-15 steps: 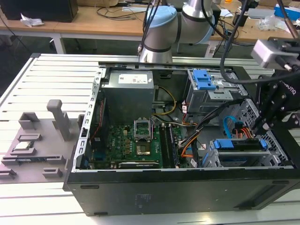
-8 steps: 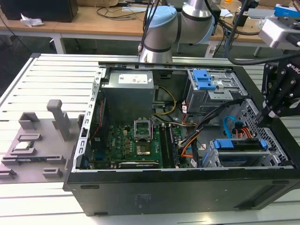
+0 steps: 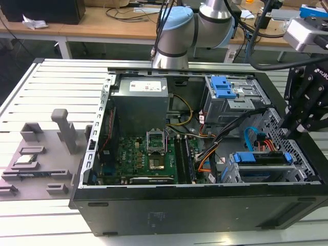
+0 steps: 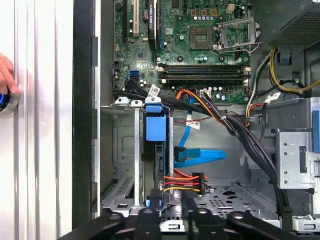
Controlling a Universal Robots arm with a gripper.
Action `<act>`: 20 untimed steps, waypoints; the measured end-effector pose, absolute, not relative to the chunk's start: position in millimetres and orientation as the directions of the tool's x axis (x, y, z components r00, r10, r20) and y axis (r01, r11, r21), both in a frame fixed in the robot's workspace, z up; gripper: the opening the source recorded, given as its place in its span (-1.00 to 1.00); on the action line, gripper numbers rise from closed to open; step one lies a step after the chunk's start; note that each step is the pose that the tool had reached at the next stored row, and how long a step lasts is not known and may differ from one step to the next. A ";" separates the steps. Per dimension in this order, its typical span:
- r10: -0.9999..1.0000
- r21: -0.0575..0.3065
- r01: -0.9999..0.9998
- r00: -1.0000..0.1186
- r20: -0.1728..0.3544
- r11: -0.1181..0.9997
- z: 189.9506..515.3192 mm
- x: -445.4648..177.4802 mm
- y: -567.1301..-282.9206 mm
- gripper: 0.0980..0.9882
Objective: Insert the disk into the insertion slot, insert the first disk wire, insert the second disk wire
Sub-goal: 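Insert the second disk wire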
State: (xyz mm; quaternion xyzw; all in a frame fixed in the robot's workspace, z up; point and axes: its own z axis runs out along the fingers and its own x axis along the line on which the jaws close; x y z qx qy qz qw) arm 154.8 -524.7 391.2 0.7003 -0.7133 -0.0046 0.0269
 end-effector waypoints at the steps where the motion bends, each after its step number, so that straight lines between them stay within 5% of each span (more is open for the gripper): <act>1: -0.999 0.044 -0.999 -0.018 0.032 0.019 391.3 154.9 -524.7 -0.56; 2: -0.999 0.044 -0.999 -0.018 0.032 0.019 391.4 154.8 -524.7 -0.41; 20: -0.999 0.044 -0.999 -0.018 0.032 0.019 381.6 110.3 -514.7 -0.41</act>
